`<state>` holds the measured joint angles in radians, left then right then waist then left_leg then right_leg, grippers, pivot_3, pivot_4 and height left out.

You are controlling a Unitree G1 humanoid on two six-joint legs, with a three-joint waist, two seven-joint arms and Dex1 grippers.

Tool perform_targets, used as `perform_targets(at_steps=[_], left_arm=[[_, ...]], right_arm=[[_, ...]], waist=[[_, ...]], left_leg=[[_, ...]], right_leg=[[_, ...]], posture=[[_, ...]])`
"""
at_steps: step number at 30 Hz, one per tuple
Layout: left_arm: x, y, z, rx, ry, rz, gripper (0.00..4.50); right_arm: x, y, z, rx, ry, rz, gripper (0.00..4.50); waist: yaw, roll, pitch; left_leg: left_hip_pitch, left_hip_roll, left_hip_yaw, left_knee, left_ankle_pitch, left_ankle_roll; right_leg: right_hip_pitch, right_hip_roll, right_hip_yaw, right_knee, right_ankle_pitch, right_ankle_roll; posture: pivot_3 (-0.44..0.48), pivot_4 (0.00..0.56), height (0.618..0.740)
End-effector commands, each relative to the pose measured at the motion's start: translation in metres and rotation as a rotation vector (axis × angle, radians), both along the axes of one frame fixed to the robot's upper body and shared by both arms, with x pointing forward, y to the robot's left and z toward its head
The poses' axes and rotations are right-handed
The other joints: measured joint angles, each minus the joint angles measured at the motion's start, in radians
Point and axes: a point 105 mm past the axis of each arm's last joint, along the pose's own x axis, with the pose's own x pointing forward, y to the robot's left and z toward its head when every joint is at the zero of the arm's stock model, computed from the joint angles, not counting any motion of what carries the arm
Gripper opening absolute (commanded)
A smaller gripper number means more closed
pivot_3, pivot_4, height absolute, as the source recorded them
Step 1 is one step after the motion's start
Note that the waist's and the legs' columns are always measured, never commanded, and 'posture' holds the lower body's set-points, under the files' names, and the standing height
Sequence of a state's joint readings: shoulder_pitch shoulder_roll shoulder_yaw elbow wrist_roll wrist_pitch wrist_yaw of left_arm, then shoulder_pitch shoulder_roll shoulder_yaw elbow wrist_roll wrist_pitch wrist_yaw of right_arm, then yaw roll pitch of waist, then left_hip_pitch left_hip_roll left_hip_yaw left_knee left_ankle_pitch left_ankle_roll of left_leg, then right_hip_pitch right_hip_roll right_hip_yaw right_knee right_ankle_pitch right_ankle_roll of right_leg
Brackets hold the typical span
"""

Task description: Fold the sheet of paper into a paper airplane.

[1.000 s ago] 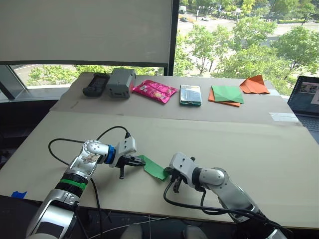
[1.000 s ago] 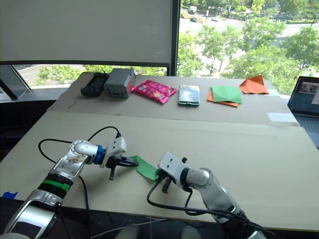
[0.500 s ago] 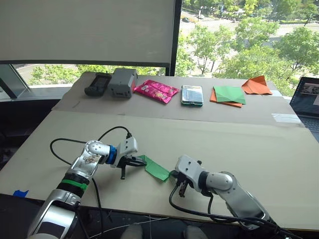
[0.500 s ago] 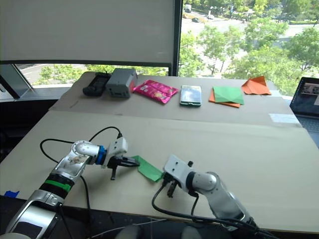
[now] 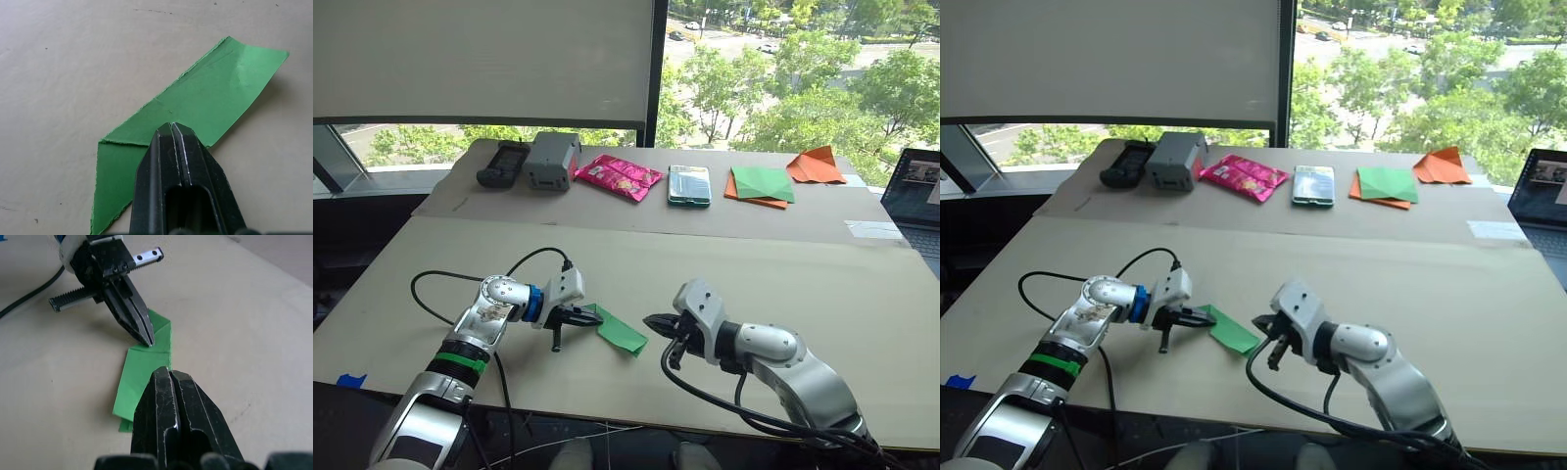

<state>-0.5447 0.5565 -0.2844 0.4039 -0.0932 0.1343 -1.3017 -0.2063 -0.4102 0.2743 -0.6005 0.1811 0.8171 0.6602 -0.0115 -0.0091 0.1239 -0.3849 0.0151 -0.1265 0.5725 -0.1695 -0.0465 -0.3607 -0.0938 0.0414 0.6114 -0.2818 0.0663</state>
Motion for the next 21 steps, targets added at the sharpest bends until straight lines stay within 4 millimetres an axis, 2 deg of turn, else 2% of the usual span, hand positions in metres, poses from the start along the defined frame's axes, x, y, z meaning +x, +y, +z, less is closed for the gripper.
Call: perform_targets(at_steps=[1, 6, 9, 14, 17, 21], left_arm=[[-0.005, 0.001, -0.014, 0.053, 0.039, -0.005, 0.00], [-0.004, 0.001, -0.013, 0.053, 0.037, -0.002, 0.00], [-0.004, 0.002, -0.013, 0.053, 0.035, 0.000, 0.00], [0.001, -0.004, -0.003, 0.010, 0.038, 0.003, 0.00], [0.006, -0.013, 0.002, -0.005, 0.030, -0.009, 0.00], [0.006, -0.023, -0.001, -0.003, 0.032, -0.035, 0.00]], right_arm=[[-0.005, 0.012, -0.013, -0.035, 0.016, 0.030, 0.01], [0.003, 0.016, -0.034, -0.089, 0.036, 0.008, 0.01], [0.007, 0.011, -0.052, -0.137, 0.076, -0.031, 0.01], [0.001, 0.001, -0.082, -0.224, 0.165, -0.032, 0.01], [-0.001, 0.000, -0.085, -0.226, 0.183, -0.030, 0.01], [-0.001, 0.002, -0.086, -0.228, 0.181, -0.030, 0.01]], waist=[[0.001, 0.000, 0.000], [0.000, 0.000, 0.000], [0.000, 0.000, 0.000], [-0.001, 0.000, 0.000], [0.000, -0.001, 0.000], [-0.003, -0.001, 0.000]], left_leg=[[0.000, 0.000, 0.000, 0.000, 0.000, 0.000], [-0.001, 0.000, 0.000, 0.000, 0.001, 0.002], [-0.001, 0.000, 0.000, 0.000, 0.001, 0.002], [0.000, 0.000, 0.000, 0.000, 0.001, 0.002], [0.000, 0.000, 0.000, 0.000, 0.001, 0.001], [-0.001, 0.000, 0.000, 0.000, 0.001, 0.001]], right_leg=[[0.000, 0.000, 0.000, 0.000, 0.000, 0.000], [-0.001, 0.000, 0.000, 0.000, 0.000, 0.000], [-0.002, 0.000, 0.000, 0.000, 0.000, 0.000], [-0.001, 0.000, 0.000, 0.000, 0.000, 0.000], [0.000, 0.000, 0.000, 0.000, 0.000, 0.000], [0.000, 0.001, 0.000, 0.000, 0.000, 0.000]], posture=[[0.000, 0.150, 0.736], [0.000, 0.150, 0.736], [0.000, 0.150, 0.736], [0.000, 0.150, 0.736], [0.000, 0.150, 0.736], [0.000, 0.150, 0.736]])
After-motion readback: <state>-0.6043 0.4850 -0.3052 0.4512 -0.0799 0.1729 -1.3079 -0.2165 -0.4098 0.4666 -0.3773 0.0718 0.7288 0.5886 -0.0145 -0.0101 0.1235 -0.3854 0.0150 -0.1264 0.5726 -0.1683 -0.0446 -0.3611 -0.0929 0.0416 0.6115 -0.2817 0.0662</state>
